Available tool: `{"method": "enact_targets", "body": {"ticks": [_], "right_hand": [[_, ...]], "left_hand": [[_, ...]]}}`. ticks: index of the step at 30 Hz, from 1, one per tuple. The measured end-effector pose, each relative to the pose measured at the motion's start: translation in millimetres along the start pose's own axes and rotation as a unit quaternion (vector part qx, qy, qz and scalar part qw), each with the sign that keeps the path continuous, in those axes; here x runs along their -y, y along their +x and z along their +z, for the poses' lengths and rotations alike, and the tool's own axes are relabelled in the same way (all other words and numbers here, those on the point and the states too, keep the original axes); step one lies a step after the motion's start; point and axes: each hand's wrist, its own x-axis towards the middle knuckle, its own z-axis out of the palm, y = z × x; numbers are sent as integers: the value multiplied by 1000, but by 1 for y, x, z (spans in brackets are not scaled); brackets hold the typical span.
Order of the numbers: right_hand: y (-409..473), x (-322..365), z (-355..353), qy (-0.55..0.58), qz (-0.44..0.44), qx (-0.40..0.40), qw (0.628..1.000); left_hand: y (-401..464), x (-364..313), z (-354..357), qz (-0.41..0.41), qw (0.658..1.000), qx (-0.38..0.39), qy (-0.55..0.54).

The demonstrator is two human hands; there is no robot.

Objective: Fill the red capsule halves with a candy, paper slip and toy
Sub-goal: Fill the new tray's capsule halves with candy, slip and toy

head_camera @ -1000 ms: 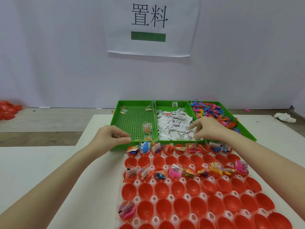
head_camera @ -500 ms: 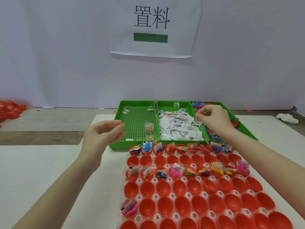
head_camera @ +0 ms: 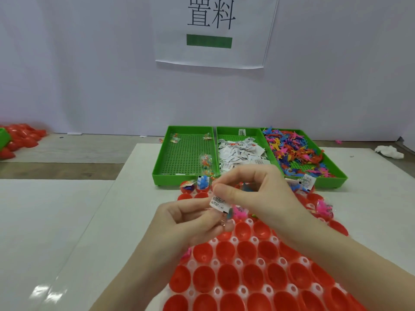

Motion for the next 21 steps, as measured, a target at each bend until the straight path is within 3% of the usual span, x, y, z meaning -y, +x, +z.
{"method": "enact_targets", "body": {"ticks": [3,8,11,17,21], "right_hand": [[-6,-6,8,-80,-20,-16,996],[-9,-9,15,-98,-9,-31,995],[-10,-6,16,-61,7,-25,998],[-5,-1,5,116,138,-21,983],[-12,1,2,111,111,16,988]], "left_hand": [[-6,-1,-6,-26,999,25,-10],[-9,4,-7,0,1000,-19,16],[-9,7,-9,14,998,-41,37],[-9,9,-11,22,996,-77,31],[-11,9,-10,45,994,-95,21]]}}
